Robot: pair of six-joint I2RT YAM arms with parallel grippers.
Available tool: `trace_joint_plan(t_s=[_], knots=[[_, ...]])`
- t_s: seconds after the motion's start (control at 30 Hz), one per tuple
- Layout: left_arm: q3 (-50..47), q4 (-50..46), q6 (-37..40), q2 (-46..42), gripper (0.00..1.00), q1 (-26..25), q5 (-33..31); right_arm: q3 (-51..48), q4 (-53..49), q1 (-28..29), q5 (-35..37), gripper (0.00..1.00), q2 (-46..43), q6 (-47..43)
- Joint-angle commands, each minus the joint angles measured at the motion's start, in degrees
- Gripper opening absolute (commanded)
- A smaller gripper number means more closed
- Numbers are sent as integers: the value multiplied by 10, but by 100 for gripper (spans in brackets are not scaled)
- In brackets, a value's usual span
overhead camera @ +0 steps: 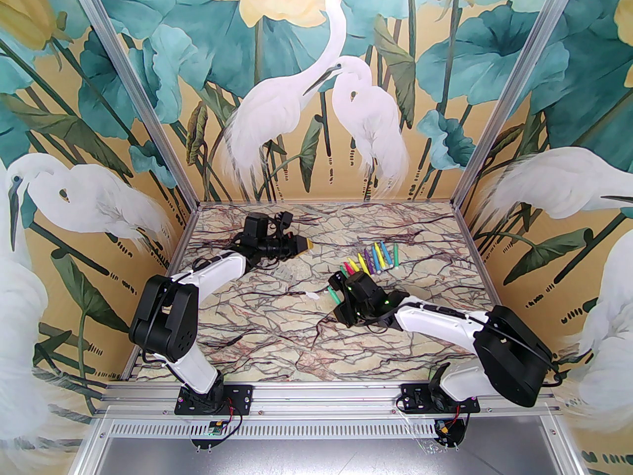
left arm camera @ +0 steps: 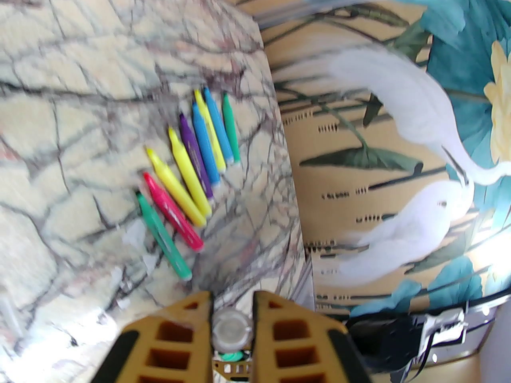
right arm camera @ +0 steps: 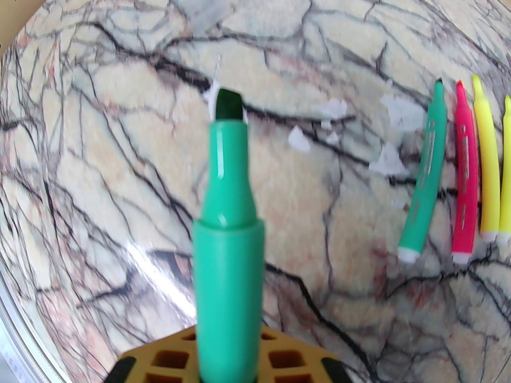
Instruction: Open the pen caps
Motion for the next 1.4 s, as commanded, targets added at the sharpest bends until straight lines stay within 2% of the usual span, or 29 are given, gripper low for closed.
trace_joint_plan(t_s=[0.0, 0.1, 0.2, 0.53, 0.87, 1.37], knots=[[21, -51, 27, 7, 0, -3, -33, 1, 3, -1, 30, 0, -19, 9], [44, -146, 81, 5, 0, -3, -107, 19, 9, -7, 55, 0, -11, 26], [60, -219, 120, 5, 0, -4, -152, 48, -1, -17, 85, 0, 12, 44], [81, -347, 183, 16, 0, -24, -266, 155, -51, -43, 130, 0, 113, 78], [126, -413, 201, 73, 0, -63, -315, 209, -75, -44, 152, 4, 193, 95], [175, -443, 207, 156, 0, -93, -327, 221, -67, -44, 137, 9, 244, 92]])
